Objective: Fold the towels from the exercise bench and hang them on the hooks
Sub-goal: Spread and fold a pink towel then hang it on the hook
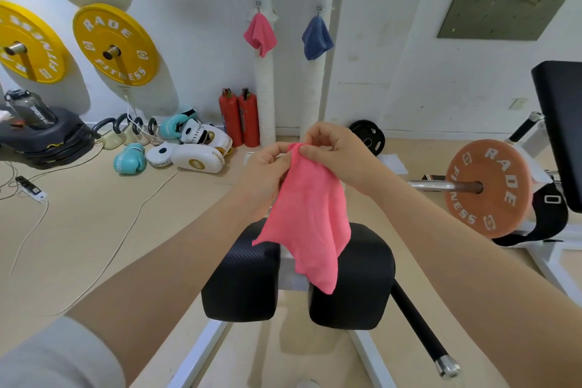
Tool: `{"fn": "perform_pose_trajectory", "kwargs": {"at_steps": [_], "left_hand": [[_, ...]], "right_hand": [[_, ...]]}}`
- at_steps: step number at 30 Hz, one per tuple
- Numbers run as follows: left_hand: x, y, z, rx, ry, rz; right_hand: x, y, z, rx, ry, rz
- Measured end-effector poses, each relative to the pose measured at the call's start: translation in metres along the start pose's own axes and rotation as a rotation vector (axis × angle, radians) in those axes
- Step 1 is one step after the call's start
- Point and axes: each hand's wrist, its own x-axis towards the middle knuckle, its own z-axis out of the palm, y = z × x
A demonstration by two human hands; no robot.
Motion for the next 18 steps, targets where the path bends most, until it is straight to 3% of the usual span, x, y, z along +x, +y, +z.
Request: {"fn": "perform_pose_trajectory", "kwargs": {"at_steps": [6,13,18], "left_hand": [[0.009,0.001,0.004,0.151,0.006,-0.015],[0.011,0.004,0.007,0.047,-0.105,-0.018],[0.018,0.004,0.003,0.231,-0.097,0.116]], "right_hand": [[0.001,0.001,-0.005,-0.134,-0.030,-0.047],[0.005,0.004,-0.007,-0.076,0.085,0.032],[0.005,0.003,-0.016,0.080,-0.010,0.085]]}}
